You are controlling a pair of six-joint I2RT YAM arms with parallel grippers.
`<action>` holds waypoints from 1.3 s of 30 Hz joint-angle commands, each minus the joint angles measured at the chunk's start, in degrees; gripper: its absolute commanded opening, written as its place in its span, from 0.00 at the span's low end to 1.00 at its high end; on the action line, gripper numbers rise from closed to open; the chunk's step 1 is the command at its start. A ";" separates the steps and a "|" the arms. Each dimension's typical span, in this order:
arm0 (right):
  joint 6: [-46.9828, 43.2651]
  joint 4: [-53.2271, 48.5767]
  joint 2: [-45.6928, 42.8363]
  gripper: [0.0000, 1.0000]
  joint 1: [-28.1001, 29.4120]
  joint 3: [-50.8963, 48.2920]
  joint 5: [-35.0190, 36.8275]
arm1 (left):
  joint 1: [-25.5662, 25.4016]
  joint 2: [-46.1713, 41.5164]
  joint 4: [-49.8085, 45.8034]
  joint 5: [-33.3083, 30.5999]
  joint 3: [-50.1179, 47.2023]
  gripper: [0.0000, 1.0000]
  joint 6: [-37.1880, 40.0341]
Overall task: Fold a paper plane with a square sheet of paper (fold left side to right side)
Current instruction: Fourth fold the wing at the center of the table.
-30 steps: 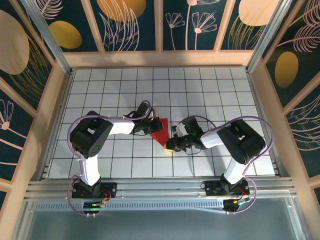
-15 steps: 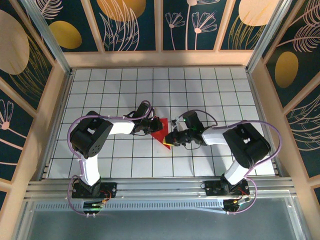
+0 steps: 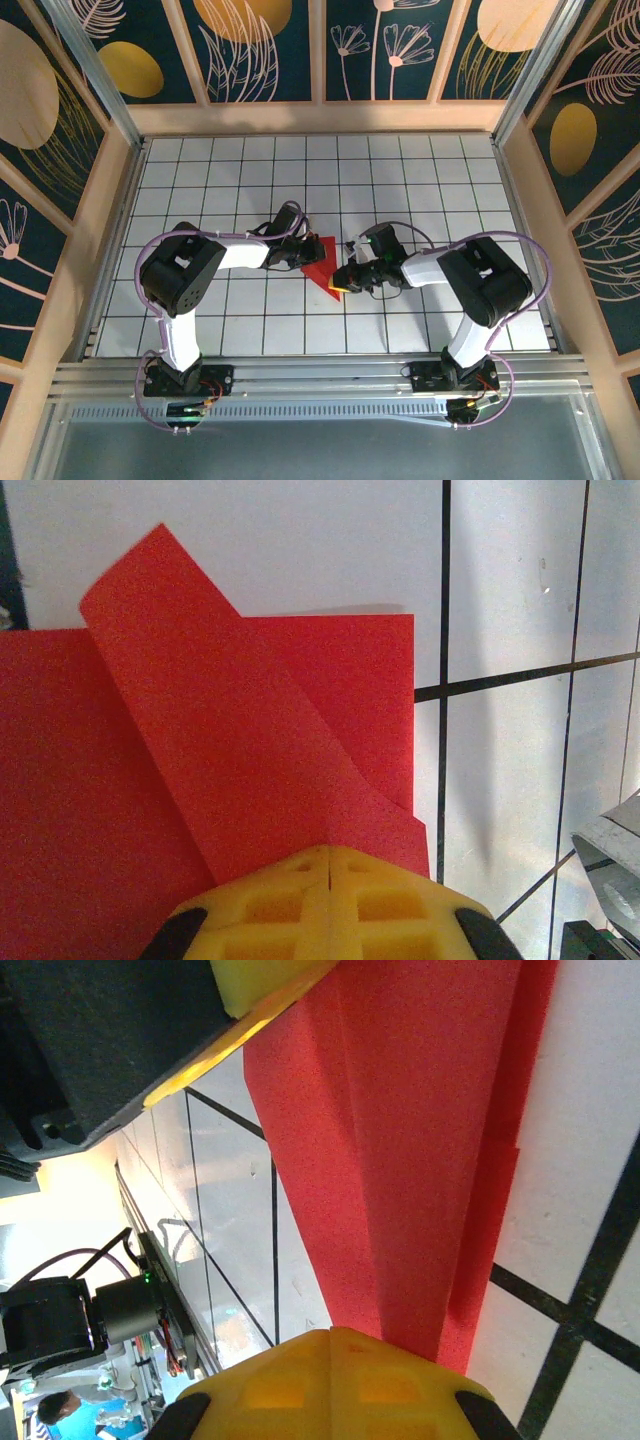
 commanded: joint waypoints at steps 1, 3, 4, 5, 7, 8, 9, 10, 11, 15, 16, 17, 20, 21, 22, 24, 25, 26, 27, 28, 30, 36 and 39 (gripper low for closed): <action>-0.48 1.29 0.66 0.00 0.82 -1.05 0.34 | -0.03 1.14 -6.18 -2.84 -1.55 0.02 1.27; -0.27 1.51 0.41 0.00 1.13 -1.68 0.40 | -0.11 1.13 -6.18 -2.84 -1.53 0.02 1.29; -0.08 1.63 0.27 0.00 1.27 -2.02 0.62 | -0.11 1.22 -6.18 -2.84 -1.48 0.02 1.22; 0.05 1.81 0.26 0.00 1.31 -2.34 0.70 | -0.05 1.23 -6.18 -2.84 -1.50 0.02 1.29; 0.47 2.33 0.28 0.00 1.64 -3.01 0.67 | -0.09 1.31 -6.18 -2.84 -1.50 0.02 1.28; 0.62 2.51 0.23 0.00 1.73 -3.26 0.62 | -0.07 1.31 -6.18 -2.84 -1.52 0.02 1.29; 0.74 2.68 0.27 0.00 1.91 -3.50 0.67 | -0.06 1.36 -6.18 -2.85 -1.51 0.02 1.29; 0.79 2.74 0.27 0.00 2.05 -3.66 0.78 | -0.07 1.40 -6.18 -2.84 -1.48 0.02 1.29; 0.85 2.83 0.15 0.00 2.10 -3.94 0.80 | -0.04 1.28 -6.18 -2.85 -1.48 0.02 1.29; 1.38 3.57 -0.11 0.00 2.17 -4.70 0.89 | -0.08 1.25 -6.23 -2.93 -1.52 0.02 1.23; 1.38 3.58 -0.10 0.00 2.20 -4.78 0.89 | -0.08 1.32 -6.27 -2.93 -1.41 0.02 1.29; 1.46 3.66 -0.11 0.00 2.34 -4.84 0.89 | -0.08 1.32 -6.27 -2.93 -1.43 0.02 1.29; 1.59 3.75 0.06 0.00 2.59 -4.88 1.00 | -0.11 1.32 -6.31 -2.97 -1.30 0.02 1.23; 1.66 3.75 0.10 0.00 2.64 -4.88 1.04 | -0.08 1.32 -6.27 -2.95 -1.29 0.02 1.12; 1.71 3.75 0.05 0.00 2.66 -4.96 1.14 | -0.09 1.32 -6.27 -2.93 -1.30 0.02 1.20; 1.81 3.75 0.01 0.00 2.68 -4.94 1.24 | -0.04 1.23 -6.27 -2.93 -1.36 0.02 1.11; 1.88 3.75 -0.06 0.00 2.70 -4.88 1.15 | -0.10 1.22 -6.27 -2.92 -1.46 0.02 1.08; 2.06 4.00 -0.36 0.00 2.71 -4.88 0.87 | -0.10 1.14 -6.27 -2.93 -1.55 0.02 1.09; 2.24 4.10 -0.92 0.00 2.57 -4.67 0.76 | -0.08 1.04 -6.27 -3.02 -1.62 0.02 1.09; 2.29 4.09 -1.40 0.00 2.55 -4.41 0.78 | -0.05 0.92 -6.19 -3.11 -1.78 0.02 1.11; 2.43 3.89 -2.99 0.00 1.98 -3.64 0.37 | -0.10 0.75 -6.18 -3.11 -1.81 0.02 1.12; 0.10 1.12 -4.29 0.00 -0.75 -0.75 0.61 | -0.05 1.07 -5.92 -2.93 -1.72 0.02 0.98; -1.31 -0.21 -2.37 0.00 -0.98 0.83 1.35 | -0.10 0.97 -5.92 -3.02 -1.81 0.02 1.02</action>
